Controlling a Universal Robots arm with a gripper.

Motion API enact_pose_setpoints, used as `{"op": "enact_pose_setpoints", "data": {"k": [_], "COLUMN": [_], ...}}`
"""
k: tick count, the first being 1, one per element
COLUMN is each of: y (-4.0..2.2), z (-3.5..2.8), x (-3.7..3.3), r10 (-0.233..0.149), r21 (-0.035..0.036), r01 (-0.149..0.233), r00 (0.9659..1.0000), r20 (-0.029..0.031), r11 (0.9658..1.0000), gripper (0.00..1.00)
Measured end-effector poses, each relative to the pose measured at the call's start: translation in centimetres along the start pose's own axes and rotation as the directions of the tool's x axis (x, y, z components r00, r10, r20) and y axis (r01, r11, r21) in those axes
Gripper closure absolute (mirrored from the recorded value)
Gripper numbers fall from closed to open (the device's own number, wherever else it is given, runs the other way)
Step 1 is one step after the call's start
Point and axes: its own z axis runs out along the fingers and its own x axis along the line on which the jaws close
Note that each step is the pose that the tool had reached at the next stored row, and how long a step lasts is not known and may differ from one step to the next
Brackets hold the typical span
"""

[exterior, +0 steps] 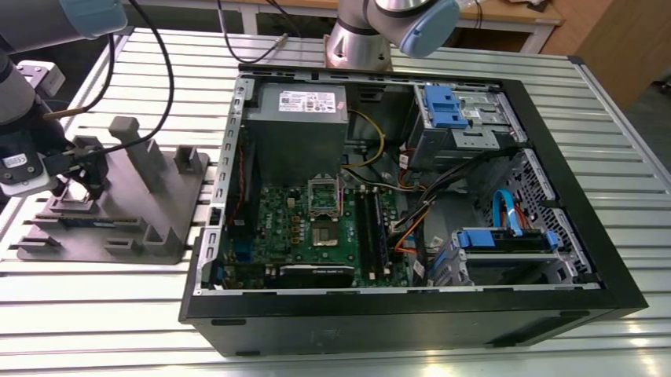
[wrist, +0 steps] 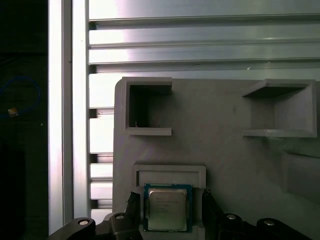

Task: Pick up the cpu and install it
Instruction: 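Pick up the cpu and move it towards the insertion slot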

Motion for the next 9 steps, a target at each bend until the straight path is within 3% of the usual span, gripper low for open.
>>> {"op": "enact_pose_setpoints", "data": {"k": [8, 9], "y": [0.0, 0.0], "z": [0.01, 0.02], "x": [0.0, 0.0], "r10": [0.0, 0.0], "r21": [0.0, 0.0001], "r01": [0.0, 0.0], "r00": [1.0, 1.0], "r20": [0.0, 0.0001], "r11": [1.0, 1.0], "gripper": [0.41, 0.48]}}
